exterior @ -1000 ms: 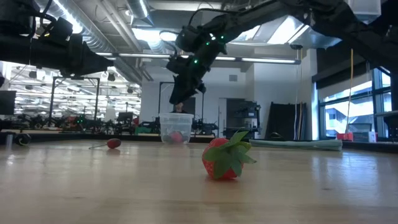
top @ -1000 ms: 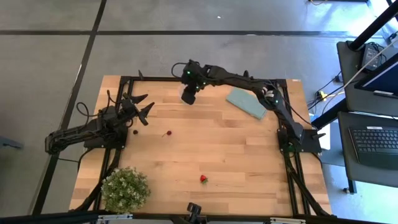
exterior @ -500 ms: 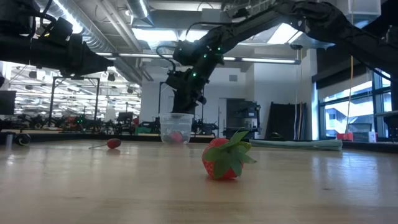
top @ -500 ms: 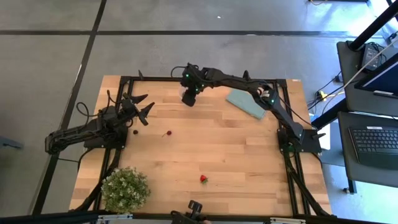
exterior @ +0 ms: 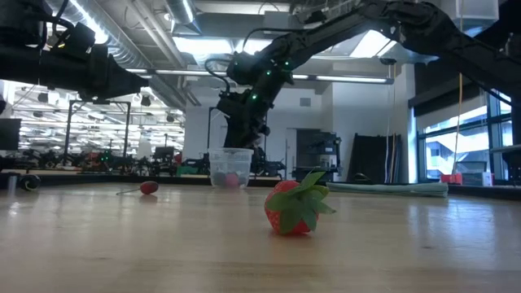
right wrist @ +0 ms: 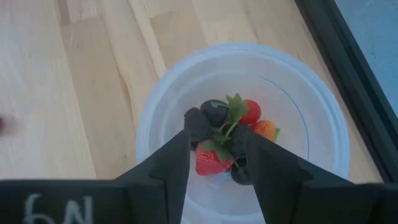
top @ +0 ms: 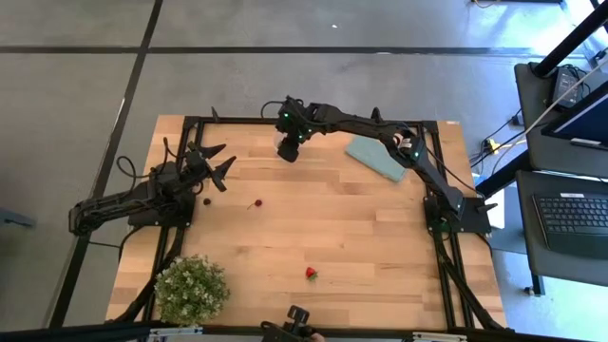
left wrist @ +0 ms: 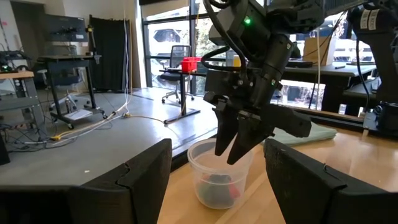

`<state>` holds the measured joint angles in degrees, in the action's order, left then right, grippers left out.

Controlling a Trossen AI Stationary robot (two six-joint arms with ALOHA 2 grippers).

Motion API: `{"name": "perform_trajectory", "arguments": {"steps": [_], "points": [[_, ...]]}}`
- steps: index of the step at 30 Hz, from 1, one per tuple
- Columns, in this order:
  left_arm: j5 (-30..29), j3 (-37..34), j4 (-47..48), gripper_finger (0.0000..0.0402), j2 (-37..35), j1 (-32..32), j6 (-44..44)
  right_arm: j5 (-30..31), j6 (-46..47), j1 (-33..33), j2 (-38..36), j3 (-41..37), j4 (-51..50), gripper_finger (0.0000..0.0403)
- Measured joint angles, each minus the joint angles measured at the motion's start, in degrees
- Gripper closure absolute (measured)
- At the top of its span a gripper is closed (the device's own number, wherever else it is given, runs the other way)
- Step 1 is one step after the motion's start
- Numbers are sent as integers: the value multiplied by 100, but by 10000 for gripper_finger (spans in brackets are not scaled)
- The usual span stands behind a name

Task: Pick and placing Produce into tupperware
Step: Put the red strawberry into the transparent container

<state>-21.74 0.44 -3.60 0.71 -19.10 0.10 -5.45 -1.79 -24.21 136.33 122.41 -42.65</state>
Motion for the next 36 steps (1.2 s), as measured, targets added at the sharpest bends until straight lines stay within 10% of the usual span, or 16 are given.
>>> {"name": "perform_trajectory", "arguments": {"steps": [9, 21, 27, 36], "points": [[-1, 0, 1, 154, 0, -1, 3, 3, -951, 108, -21, 1264, -988, 234], [-2, 1, 2, 154, 0, -1, 4, -448, -1073, 539, -1783, 474, -1328, 249], [-2, -1, 2, 154, 0, -2, 9, -642, -747, 899, -2703, -1158, -1218, 250], [-4, 1, 0, 154, 0, 1, 31, 249, -730, 2011, -4778, -4862, 1583, 250]]}}
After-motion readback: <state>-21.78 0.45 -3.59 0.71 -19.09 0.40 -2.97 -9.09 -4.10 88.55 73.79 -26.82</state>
